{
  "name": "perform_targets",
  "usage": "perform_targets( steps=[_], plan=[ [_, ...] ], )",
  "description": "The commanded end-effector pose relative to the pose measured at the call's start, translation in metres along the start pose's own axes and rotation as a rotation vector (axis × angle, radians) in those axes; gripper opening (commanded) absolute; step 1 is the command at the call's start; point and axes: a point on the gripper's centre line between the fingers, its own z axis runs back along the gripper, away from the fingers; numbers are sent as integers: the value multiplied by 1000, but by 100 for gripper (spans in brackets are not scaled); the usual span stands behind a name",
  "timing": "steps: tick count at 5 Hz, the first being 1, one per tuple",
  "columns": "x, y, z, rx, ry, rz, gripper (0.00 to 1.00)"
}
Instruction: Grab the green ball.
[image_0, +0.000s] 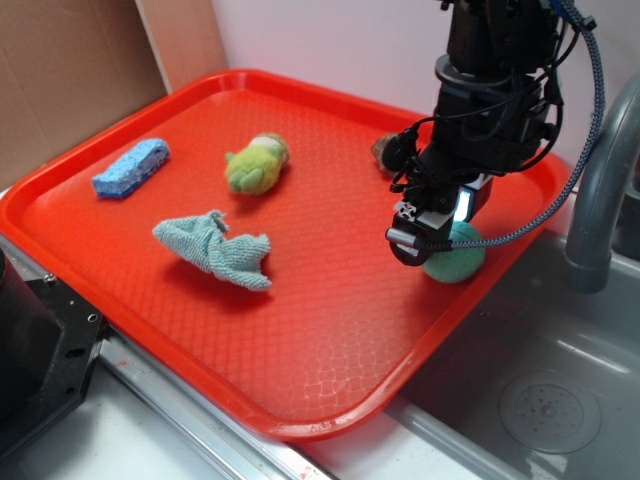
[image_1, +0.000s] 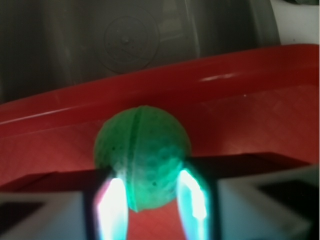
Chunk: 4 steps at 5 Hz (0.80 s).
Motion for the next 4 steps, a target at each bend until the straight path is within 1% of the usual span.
perform_targets(
  steps=[1,2,3,4],
  plan=[
    [2,-8,18,42,-41,-13,100],
    [2,-8,18,42,-41,-13,100],
    [8,-43,6,66,-31,-20,100],
    [16,-64,-5,109,-70,-71,100]
  ],
)
